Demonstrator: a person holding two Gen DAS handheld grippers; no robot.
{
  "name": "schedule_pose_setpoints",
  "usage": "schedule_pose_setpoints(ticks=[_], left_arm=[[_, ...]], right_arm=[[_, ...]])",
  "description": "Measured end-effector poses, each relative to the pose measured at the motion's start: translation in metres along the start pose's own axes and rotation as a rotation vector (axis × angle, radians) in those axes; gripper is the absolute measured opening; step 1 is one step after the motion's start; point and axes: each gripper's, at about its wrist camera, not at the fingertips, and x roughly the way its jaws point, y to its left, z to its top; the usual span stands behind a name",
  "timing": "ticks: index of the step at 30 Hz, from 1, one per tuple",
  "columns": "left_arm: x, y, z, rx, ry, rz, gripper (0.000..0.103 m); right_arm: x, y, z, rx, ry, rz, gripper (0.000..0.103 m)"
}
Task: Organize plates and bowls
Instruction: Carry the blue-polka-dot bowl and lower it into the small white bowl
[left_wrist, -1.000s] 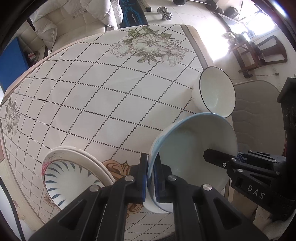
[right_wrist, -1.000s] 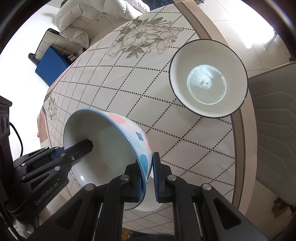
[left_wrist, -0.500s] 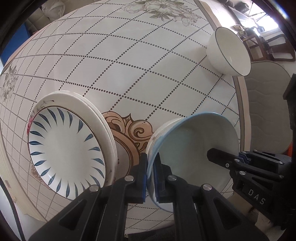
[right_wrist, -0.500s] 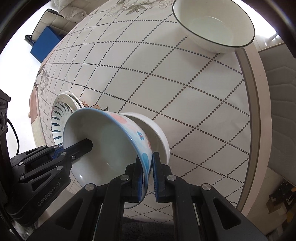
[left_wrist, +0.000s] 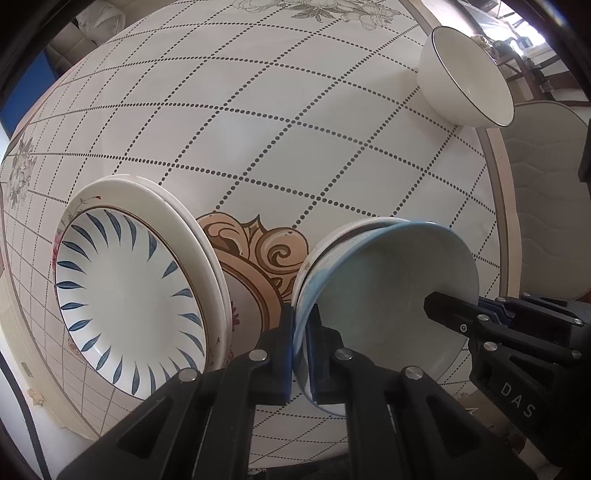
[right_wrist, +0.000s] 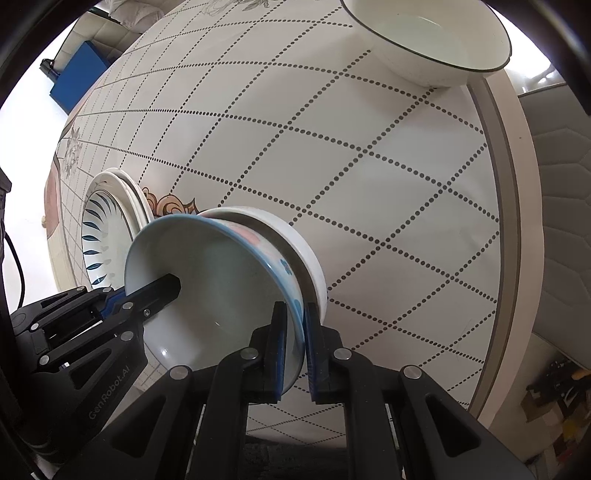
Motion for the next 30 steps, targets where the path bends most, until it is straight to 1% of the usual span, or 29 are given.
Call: schedule_pose_setpoints(ticks=[6, 15, 20, 21, 25, 30], left_arm=[[0.004, 0.0, -0.002, 0.001, 0.013, 0.016, 0.005], [0.007, 0.003, -0.006, -0.016, 0.019, 0.0, 0.005], [0.01, 0.002, -0.014, -0.012, 0.02, -0.005, 0.006], [0.01, 0.002, -0.015, -0.012, 0.017, -0.003, 0.007], [0.008, 0.001, -0.014, -0.025, 0.018, -0.01, 0.007], [0.009, 0.011, -0.017, -0.057, 0.018, -0.012, 0.007]], right_arm=[[-0.002, -0.002, 0.002, 0.014, 0.011, 0.004, 0.011], [-0.006, -0.004, 0.0, 0.021, 0.026, 0.009, 0.011], [-0.008, -0.007, -0.003, 0.024, 0.044, -0.009, 0.012], [-0.008, -0.009, -0.003, 0.033, 0.045, 0.006, 0.012], [-0.007, -0.01, -0.007, 0.028, 0.045, 0.01, 0.012], [-0.01, -0.007, -0.009, 0.021, 0.035, 0.018, 0.012]])
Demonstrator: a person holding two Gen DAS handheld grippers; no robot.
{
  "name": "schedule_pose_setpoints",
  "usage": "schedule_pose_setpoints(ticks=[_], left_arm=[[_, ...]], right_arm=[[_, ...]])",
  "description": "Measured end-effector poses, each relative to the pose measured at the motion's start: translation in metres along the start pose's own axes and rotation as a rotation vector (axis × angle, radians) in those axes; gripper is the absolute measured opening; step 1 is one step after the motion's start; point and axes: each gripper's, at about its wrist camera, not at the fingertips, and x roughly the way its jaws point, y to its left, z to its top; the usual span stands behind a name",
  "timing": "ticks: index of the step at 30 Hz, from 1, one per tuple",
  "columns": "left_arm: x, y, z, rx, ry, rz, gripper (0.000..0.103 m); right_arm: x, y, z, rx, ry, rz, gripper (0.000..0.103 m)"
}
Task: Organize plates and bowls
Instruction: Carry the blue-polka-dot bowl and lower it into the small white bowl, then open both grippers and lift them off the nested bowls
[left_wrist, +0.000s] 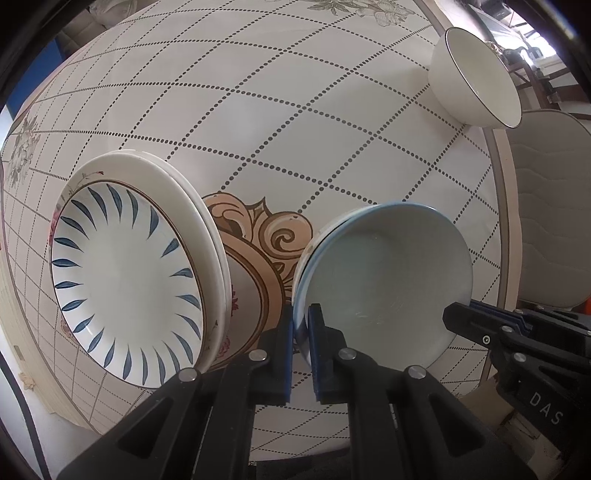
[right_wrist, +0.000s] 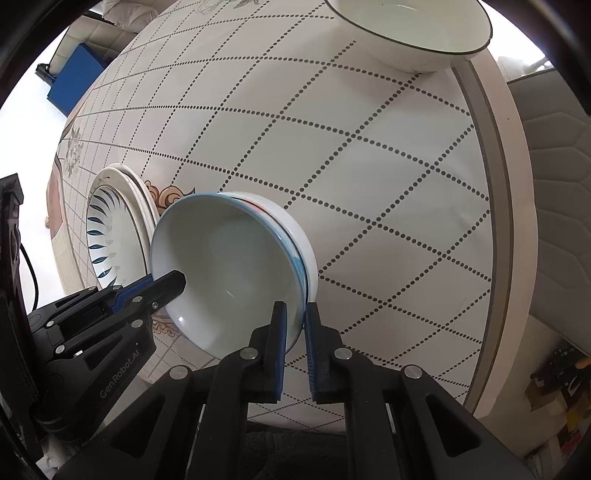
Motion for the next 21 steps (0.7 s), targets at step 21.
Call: schedule_pose_setpoints(ticks=[21], left_arm=[[-0.061, -0.006, -0.014, -0.046, -0.193, 0.126, 0.01]], right_arm=[[-0.022, -0.001, -0.007, -0.051, -0.042, 0.027, 0.012]])
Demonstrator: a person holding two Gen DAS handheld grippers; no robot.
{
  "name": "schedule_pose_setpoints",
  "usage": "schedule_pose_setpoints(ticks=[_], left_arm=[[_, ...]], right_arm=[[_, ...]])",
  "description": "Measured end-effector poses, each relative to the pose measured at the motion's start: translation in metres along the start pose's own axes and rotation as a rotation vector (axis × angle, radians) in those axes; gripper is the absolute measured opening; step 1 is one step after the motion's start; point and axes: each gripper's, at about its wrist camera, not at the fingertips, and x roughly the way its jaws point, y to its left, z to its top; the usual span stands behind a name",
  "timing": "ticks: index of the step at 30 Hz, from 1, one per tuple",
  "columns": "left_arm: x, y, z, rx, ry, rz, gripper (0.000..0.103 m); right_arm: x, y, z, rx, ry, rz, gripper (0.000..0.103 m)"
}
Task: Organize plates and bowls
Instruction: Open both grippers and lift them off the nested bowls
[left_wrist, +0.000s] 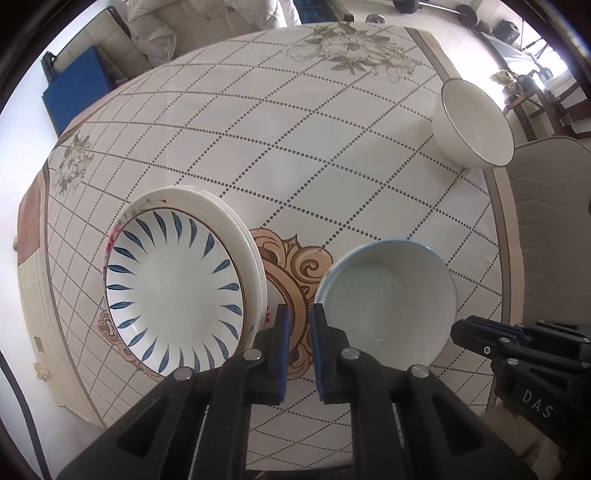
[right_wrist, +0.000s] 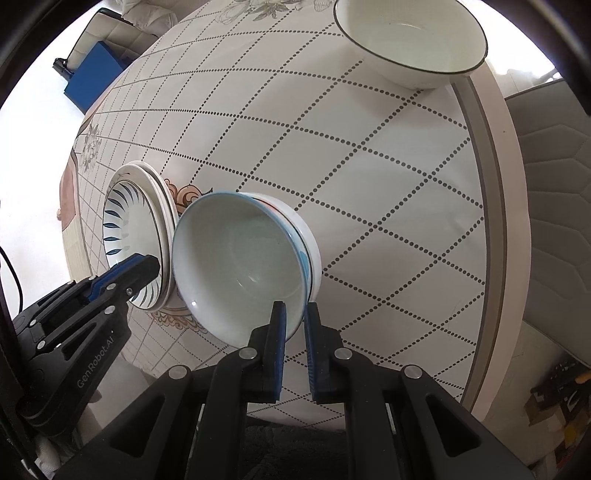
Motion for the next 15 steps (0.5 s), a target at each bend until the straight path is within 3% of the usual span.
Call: schedule_pose_setpoints(ticks=[3, 4, 5, 7, 10, 15], left_arm=[[-0.015, -0.005, 0.006, 0.0, -0.055, -0.006, 0.019], [-0.019, -0.008, 0.01, -0.001, -0.073, -0.006, 0.023], [-0.024, -0.01, 0.013, -0.004, -0.089, -0.005, 0.024], [-0.029, -0.016, 0.021, -0.005, -0.113, -0.012, 0.029], [-0.034, -0.024, 0.036, -0.009, -0.127, -0.042, 0.043], [-0.04, -0.048, 0.068, 0.003, -0.136, -0.066, 0.046]], right_arm=[[-0.015, -0.002, 0.001, -0.02, -0.044, -0.014, 0.021], [-0.02, -0.003, 0.001, -0.028, -0.062, -0.023, 0.035], [-0.026, -0.004, 0.002, -0.03, -0.081, -0.028, 0.056], [-0.039, -0.011, 0.006, -0.025, -0.119, -0.011, 0.086], [-0.056, -0.025, 0.013, 0.001, -0.149, 0.026, 0.09], [-0.083, -0.06, 0.033, 0.061, -0.233, 0.031, 0.09]])
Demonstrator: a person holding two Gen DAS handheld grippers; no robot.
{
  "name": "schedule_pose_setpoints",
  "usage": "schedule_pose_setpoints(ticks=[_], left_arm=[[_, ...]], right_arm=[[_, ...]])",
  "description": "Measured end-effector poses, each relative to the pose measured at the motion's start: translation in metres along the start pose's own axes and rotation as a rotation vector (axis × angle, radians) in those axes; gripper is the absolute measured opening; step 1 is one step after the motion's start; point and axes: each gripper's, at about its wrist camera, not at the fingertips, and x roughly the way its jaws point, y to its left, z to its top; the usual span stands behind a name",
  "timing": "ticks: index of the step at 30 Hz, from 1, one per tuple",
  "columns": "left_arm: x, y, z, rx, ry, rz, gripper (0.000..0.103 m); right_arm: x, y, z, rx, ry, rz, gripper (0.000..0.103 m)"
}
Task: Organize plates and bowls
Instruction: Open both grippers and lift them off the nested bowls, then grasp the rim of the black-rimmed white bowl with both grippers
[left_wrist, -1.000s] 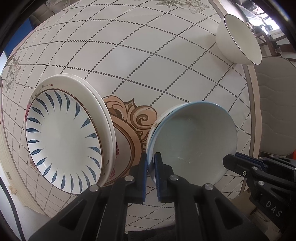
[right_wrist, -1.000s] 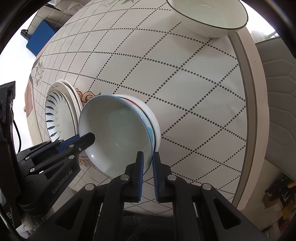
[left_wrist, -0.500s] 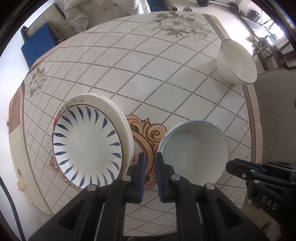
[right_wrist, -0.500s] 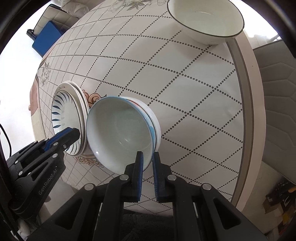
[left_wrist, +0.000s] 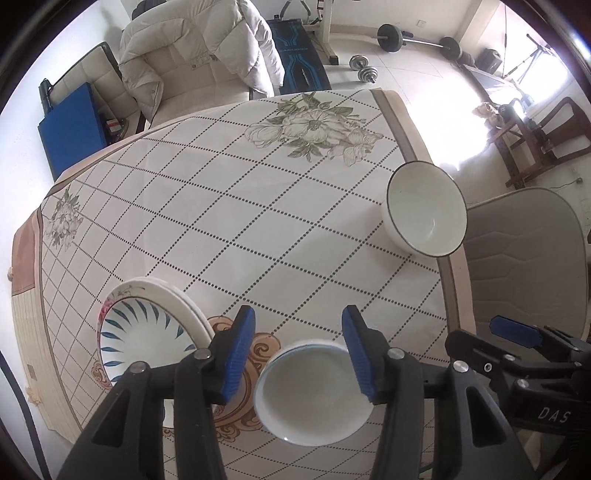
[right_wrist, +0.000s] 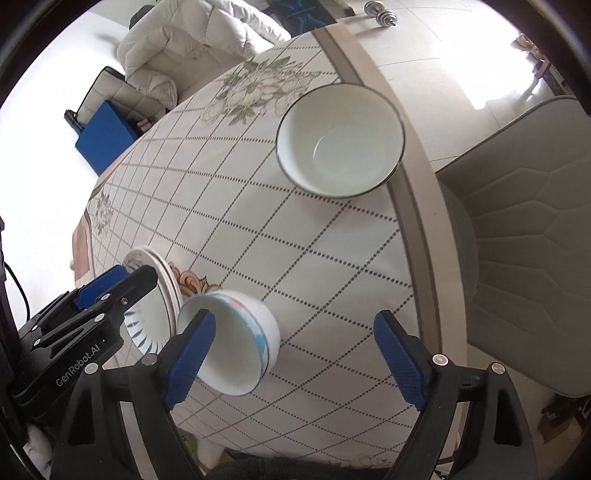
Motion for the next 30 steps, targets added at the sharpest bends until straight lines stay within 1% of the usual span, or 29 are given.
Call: schedule_pose_setpoints(ticks=[6, 8, 11, 13, 15, 19, 20, 24, 26, 27, 28, 30], left_arm=[[0.015, -0.029, 0.049, 0.031, 0.015, -0.021, 0.046], [0.023, -0.039, 0.065, 0.046, 0.028, -0.03, 0.046], [0.04, -0.054, 0.086, 0.066, 0.062, -0.051, 0.046], [0.053, -0.064, 0.097, 0.084, 0.09, -0.071, 0.046], [0.066, -0.072, 0.106, 0.094, 0.123, -0.092, 0.046], [0.09, -0.082, 0.116, 0.098, 0.176, -0.119, 0.046], [0.095, -0.084, 0.118, 0.095, 0.187, -0.122, 0.046], [0.11, -0.086, 0.124, 0.09, 0.218, -0.131, 0.046], [0.114, -0.086, 0.126, 0.087, 0.224, -0.136, 0.045], [0.116, -0.086, 0.127, 0.084, 0.23, -0.139, 0.041], [0.118, -0.086, 0.128, 0.083, 0.238, -0.138, 0.034], [0.121, -0.089, 0.128, 0.088, 0.247, -0.141, 0.028]], right_arm=[[-0.019, -0.037, 0.044, 0.031, -0.1, -0.009, 0.09], [-0.02, -0.049, 0.059, 0.041, -0.114, 0.008, 0.09], [-0.02, -0.067, 0.082, 0.062, -0.124, -0.006, 0.09], [-0.017, -0.078, 0.095, 0.085, -0.114, -0.007, 0.089], [-0.011, -0.087, 0.109, 0.097, -0.09, 0.01, 0.087], [0.006, -0.095, 0.13, 0.103, -0.041, 0.021, 0.081], [0.011, -0.095, 0.134, 0.098, -0.031, 0.017, 0.08], [0.029, -0.095, 0.144, 0.094, 0.0, 0.019, 0.08], [0.036, -0.093, 0.144, 0.096, 0.016, 0.027, 0.077], [0.04, -0.091, 0.144, 0.095, 0.022, 0.027, 0.076], [0.044, -0.09, 0.146, 0.094, 0.028, 0.026, 0.071], [0.051, -0.09, 0.148, 0.102, 0.04, 0.036, 0.068]])
